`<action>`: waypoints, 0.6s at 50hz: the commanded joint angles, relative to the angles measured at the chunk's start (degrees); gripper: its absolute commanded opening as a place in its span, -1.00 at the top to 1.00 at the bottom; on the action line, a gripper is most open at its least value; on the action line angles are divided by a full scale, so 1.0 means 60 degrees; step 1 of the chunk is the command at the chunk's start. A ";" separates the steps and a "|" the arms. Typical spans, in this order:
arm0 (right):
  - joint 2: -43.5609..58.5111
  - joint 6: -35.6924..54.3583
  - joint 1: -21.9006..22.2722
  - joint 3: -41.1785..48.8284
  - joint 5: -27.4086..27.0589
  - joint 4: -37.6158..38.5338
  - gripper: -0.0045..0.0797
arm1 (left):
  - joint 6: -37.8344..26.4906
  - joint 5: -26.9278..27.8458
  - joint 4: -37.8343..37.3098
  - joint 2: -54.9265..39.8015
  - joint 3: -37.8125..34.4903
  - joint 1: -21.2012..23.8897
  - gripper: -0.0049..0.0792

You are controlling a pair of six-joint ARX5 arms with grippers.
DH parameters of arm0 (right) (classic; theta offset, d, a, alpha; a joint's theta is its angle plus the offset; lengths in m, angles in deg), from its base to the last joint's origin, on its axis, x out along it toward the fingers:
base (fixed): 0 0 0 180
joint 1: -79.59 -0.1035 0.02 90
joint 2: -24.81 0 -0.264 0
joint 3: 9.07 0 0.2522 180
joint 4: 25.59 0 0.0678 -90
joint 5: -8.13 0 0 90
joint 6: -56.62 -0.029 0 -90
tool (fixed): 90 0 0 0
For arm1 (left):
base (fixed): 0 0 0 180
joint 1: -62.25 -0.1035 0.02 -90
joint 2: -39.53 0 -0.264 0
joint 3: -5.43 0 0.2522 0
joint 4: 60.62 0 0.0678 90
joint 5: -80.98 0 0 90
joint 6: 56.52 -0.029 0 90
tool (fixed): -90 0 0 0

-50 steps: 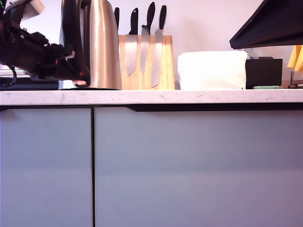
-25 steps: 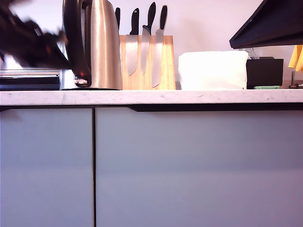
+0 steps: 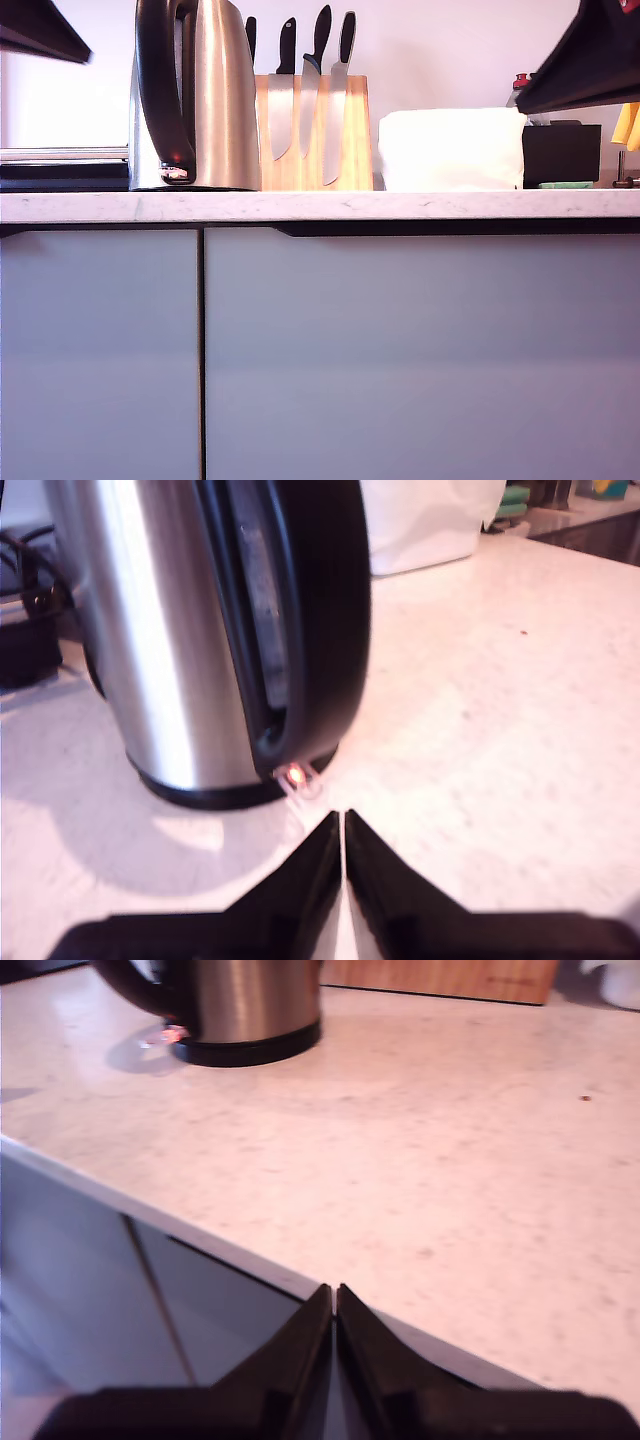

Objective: Switch the kettle on

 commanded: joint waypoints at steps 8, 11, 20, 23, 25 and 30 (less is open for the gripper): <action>0.0055 -0.0033 0.0244 -0.0076 -0.0499 0.0069 0.92 | -0.0040 -0.0379 -0.0911 0.0772 -0.0233 0.0018 0.93; 0.0055 -0.0022 0.0401 -0.0076 -0.0503 0.0069 0.92 | -0.0040 -0.0386 -0.0933 0.0962 -0.0353 0.0015 0.93; 0.0029 0.0004 0.1271 -0.0076 -0.0499 0.0058 0.92 | -0.0040 -0.0390 -0.1078 0.1472 -0.0765 -0.0204 0.93; 0.0029 0.0007 0.1610 -0.0076 -0.0488 0.0058 0.92 | -0.0040 -0.0386 -0.1013 0.1672 -0.1031 -0.0350 0.93; 0.0029 0.0007 0.1876 -0.0076 -0.0433 0.0055 0.92 | -0.0040 -0.0386 -0.1009 0.1814 -0.1242 -0.0484 0.93; -0.0080 0.0007 0.2470 -0.0076 -0.0295 -0.0018 0.92 | -0.0004 -0.0372 -0.0925 0.2146 -0.1698 -0.0809 0.93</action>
